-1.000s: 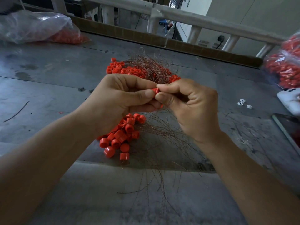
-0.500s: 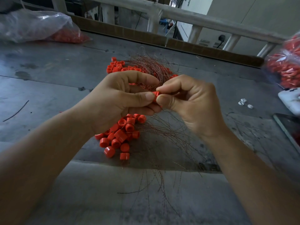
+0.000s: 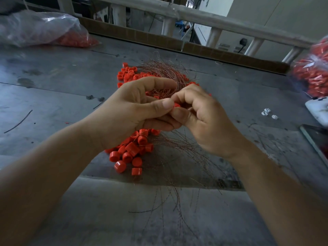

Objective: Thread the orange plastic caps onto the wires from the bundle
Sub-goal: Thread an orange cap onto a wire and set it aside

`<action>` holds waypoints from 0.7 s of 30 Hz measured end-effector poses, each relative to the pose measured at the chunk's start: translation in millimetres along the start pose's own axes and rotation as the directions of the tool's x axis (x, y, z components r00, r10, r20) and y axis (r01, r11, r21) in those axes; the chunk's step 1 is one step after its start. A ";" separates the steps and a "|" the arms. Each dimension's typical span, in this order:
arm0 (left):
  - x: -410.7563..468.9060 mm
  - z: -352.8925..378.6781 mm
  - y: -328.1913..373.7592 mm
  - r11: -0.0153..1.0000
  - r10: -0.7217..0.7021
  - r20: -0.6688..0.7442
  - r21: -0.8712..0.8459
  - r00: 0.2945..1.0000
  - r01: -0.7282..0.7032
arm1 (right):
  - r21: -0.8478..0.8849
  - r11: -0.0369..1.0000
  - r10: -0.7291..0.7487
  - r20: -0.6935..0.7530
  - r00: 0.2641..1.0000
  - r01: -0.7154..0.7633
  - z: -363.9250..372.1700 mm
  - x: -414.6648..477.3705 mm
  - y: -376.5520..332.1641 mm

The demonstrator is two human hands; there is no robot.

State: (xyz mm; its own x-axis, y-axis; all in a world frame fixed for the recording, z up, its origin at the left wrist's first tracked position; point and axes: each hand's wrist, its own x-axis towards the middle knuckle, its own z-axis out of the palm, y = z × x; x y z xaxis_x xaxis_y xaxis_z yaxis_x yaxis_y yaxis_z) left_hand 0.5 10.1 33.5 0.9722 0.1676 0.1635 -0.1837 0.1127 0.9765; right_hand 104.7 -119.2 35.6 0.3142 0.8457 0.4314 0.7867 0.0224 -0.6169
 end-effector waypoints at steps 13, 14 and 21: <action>-4.7 9.9 -4.6 0.939 0.207 -0.020 0.283 0.978 -0.193 | -0.049 0.996 -0.076 -0.126 0.989 0.070 9.5 -4.9 -3.7; -4.8 10.1 -3.8 0.940 0.206 -0.017 0.280 0.978 -0.193 | -0.039 0.997 -0.071 -0.124 0.990 0.067 8.7 -5.0 -3.6; -4.8 7.4 2.7 0.953 0.182 -0.040 0.255 0.982 -0.166 | -0.008 0.992 -0.126 -0.173 0.977 0.127 6.7 -2.9 -3.2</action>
State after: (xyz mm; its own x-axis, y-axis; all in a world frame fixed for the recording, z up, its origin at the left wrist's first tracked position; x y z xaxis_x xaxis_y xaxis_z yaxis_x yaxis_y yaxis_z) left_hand -3.6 2.3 36.4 0.9158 0.2247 0.3329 -0.2996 -0.1700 0.9388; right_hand 97.7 -118.2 31.9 0.2996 0.7306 0.6135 0.8247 0.1250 -0.5516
